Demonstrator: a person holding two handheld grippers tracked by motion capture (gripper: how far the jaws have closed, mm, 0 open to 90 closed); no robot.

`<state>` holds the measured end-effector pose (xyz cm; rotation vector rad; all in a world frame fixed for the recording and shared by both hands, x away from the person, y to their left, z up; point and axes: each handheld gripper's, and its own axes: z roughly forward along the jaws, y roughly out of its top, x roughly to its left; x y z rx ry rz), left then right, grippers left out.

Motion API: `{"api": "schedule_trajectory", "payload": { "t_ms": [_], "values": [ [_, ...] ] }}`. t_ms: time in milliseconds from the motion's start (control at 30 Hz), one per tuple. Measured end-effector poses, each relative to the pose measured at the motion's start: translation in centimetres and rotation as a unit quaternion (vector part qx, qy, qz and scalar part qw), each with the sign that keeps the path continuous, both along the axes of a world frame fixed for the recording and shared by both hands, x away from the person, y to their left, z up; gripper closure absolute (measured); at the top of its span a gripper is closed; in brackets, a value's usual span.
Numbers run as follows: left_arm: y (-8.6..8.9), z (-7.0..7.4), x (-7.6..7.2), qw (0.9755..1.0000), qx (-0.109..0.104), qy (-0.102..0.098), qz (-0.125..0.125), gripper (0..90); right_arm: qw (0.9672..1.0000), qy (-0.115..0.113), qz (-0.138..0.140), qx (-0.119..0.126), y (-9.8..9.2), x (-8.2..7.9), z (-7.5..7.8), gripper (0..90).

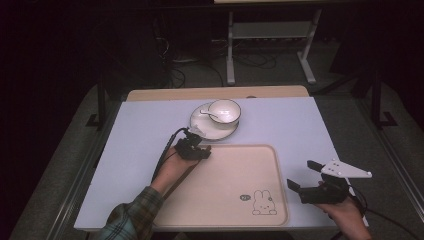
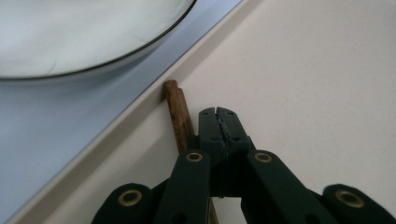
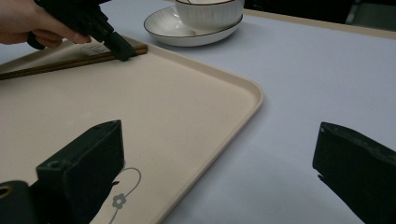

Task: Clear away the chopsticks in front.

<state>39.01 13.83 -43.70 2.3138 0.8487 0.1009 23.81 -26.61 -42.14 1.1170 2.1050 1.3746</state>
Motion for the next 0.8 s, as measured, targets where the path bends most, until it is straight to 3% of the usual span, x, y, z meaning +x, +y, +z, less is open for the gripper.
{"api": "schedule_trajectory", "payload": {
  "t_ms": [800],
  "values": [
    [5.9,0.4,-1.0,0.999,-0.005,0.014,0.042,89.2,1.0,0.0,-0.001,-0.001,0.1,0.0,0.0,1.4]
  ]
}}
